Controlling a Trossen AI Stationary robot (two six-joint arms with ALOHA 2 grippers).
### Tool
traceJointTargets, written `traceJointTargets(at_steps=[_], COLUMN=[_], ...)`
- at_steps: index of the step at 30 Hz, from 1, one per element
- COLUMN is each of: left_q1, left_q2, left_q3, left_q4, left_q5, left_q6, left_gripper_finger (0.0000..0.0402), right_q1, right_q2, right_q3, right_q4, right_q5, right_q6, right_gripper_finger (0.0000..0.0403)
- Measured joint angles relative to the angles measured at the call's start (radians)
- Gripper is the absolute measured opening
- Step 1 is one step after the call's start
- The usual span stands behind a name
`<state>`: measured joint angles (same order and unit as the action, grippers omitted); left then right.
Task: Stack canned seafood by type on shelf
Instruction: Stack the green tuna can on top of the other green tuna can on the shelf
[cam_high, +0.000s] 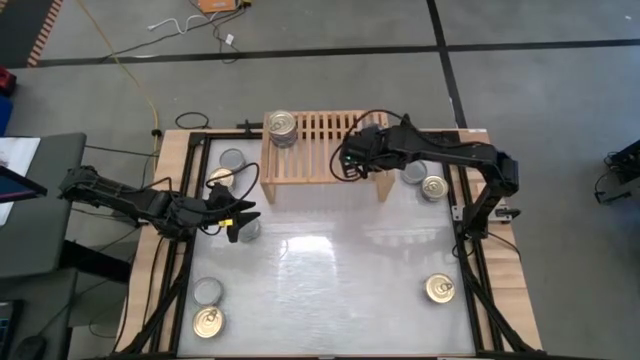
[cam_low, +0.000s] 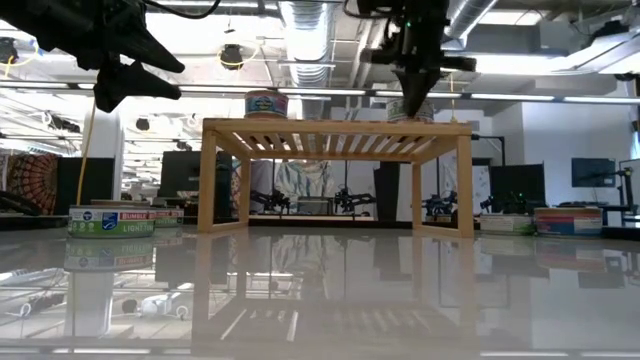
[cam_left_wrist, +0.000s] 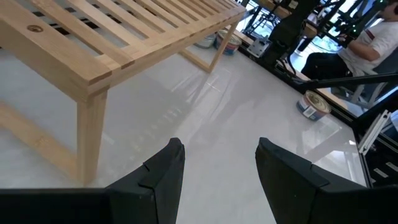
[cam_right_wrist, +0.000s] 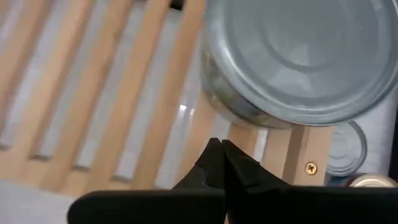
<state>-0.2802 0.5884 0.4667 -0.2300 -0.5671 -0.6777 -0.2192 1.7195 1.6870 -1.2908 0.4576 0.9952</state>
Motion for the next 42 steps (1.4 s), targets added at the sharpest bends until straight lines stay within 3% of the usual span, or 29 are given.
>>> traceJointTargets(at_steps=[10, 36, 42], left_q1=[0.000, 0.003, 0.023], left_q2=[0.000, 0.000, 0.000], left_q3=[0.000, 0.000, 0.000], left_q4=[0.000, 0.000, 0.001], left_q5=[0.000, -0.022, -0.026], left_q6=[0.000, 0.000, 0.000], left_gripper_finger=[0.0190, 0.0190, 0.0190], right_q1=[-0.024, -0.125, -0.122], right_q2=[0.000, 0.003, 0.003], right_q3=[0.058, 0.025, 0.006], right_q4=[-0.230, -0.099, -0.033], right_q5=[-0.001, -0.089, -0.043], right_q6=[0.049, -0.083, -0.111], right_gripper_finger=[0.0014, 0.0014, 0.0014])
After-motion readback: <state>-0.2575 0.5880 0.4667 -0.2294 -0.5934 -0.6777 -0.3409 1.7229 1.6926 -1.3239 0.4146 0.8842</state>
